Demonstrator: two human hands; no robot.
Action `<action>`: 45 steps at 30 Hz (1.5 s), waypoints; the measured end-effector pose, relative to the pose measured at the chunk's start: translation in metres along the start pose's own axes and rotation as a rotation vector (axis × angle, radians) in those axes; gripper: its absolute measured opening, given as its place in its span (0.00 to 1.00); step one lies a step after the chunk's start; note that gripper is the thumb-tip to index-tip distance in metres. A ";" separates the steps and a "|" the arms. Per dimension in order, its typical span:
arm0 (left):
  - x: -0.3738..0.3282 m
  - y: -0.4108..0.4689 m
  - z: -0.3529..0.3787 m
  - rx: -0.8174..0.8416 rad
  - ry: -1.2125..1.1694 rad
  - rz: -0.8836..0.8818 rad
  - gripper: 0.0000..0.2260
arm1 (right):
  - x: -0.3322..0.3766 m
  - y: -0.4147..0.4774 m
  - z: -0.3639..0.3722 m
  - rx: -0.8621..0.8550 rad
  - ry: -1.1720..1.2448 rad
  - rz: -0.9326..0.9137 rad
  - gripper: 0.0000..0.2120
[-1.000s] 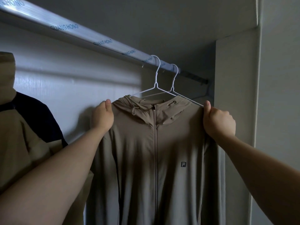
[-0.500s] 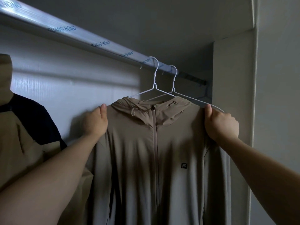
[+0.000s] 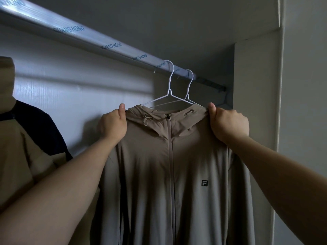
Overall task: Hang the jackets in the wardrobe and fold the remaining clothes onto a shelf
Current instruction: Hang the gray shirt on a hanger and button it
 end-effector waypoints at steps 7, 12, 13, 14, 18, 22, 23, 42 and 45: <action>0.000 -0.001 -0.003 0.033 -0.025 -0.080 0.32 | 0.000 -0.005 -0.005 -0.031 -0.014 -0.003 0.33; -0.033 0.006 -0.016 -0.029 -0.024 -0.006 0.26 | 0.009 -0.009 -0.023 -0.065 0.018 -0.115 0.23; -0.045 0.006 -0.020 -0.046 -0.026 0.044 0.26 | 0.010 -0.011 -0.024 -0.058 0.029 -0.143 0.24; -0.059 0.005 -0.023 -0.059 -0.026 0.101 0.25 | 0.010 -0.011 -0.023 -0.042 0.040 -0.164 0.25; -0.119 -0.003 -0.029 -0.012 -0.084 0.323 0.23 | 0.013 -0.017 -0.023 0.016 0.053 -0.228 0.24; -0.145 -0.002 -0.028 0.243 -0.210 0.280 0.18 | 0.024 -0.029 -0.035 0.094 0.049 -0.250 0.25; -0.146 -0.003 -0.030 0.262 -0.209 0.268 0.17 | 0.027 -0.032 -0.039 0.115 0.057 -0.251 0.25; -0.067 -0.045 -0.155 -0.148 -0.120 0.095 0.18 | 0.163 -0.117 -0.131 0.101 0.108 -0.516 0.07; -0.056 -0.053 -0.174 -0.197 -0.101 0.099 0.18 | 0.174 -0.126 -0.142 0.085 0.124 -0.558 0.08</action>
Point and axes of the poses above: each hand's wrist, its own y-axis towards the middle knuckle, its own z-axis out of the palm, x = y × z, the point moved 2 cm from there along y, towards the middle knuckle, and after that the axes turned 15 degrees about x, right-handed, at the moved point
